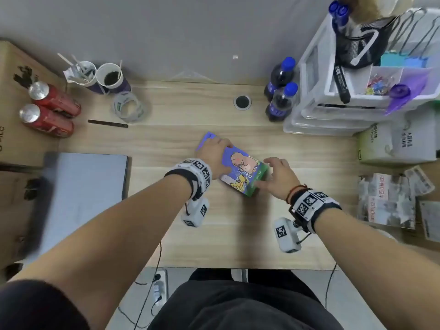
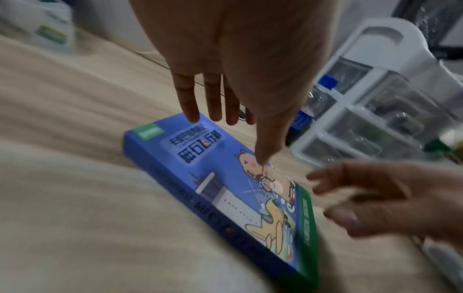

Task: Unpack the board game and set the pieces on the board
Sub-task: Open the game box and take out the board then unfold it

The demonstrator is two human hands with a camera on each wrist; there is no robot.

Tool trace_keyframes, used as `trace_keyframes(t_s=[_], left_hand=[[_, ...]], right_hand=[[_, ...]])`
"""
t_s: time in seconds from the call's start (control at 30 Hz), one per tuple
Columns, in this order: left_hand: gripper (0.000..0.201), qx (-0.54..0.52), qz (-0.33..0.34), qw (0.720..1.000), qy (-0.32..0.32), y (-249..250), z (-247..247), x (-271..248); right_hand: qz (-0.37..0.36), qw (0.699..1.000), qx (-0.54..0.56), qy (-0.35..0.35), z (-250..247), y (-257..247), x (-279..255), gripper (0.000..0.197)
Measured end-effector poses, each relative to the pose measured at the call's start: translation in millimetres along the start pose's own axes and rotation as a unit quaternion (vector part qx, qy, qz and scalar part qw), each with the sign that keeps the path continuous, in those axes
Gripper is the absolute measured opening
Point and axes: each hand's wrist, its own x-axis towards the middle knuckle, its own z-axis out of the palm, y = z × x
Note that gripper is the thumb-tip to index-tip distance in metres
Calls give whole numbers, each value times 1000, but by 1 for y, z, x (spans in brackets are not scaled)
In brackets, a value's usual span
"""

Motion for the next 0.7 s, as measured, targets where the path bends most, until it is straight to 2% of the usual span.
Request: trace_keyframes(t_s=[0.1, 0.17, 0.2, 0.23, 0.37, 0.47, 0.6, 0.67, 0.7], left_hand=[[126, 178, 69, 979, -70, 15, 12, 18], [147, 270, 73, 954, -107, 20, 29, 27], [151, 298, 75, 945, -112, 21, 37, 31], [149, 318, 75, 938, -116, 23, 43, 31], [115, 341, 95, 930, -97, 31, 52, 34], [111, 330, 99, 936, -72, 29, 50, 37], [121, 192, 61, 979, -12, 29, 36, 35], [119, 123, 54, 990, 36, 30, 28, 27], [118, 88, 54, 993, 53, 32, 25, 24]], right_hand=[[2, 1000, 1, 0, 1, -13, 22, 77], [16, 1000, -2, -11, 4, -13, 36, 75], [25, 1000, -3, -18, 4, -10, 40, 74], [31, 999, 2, -22, 5, -7, 44, 72], [36, 998, 44, -26, 4, 6, 56, 66], [49, 994, 96, -33, -2, 10, 58, 61], [81, 968, 231, -62, -22, 4, 50, 58], [60, 959, 267, -74, -35, -5, 43, 51], [34, 966, 249, -66, -41, -11, 40, 45]])
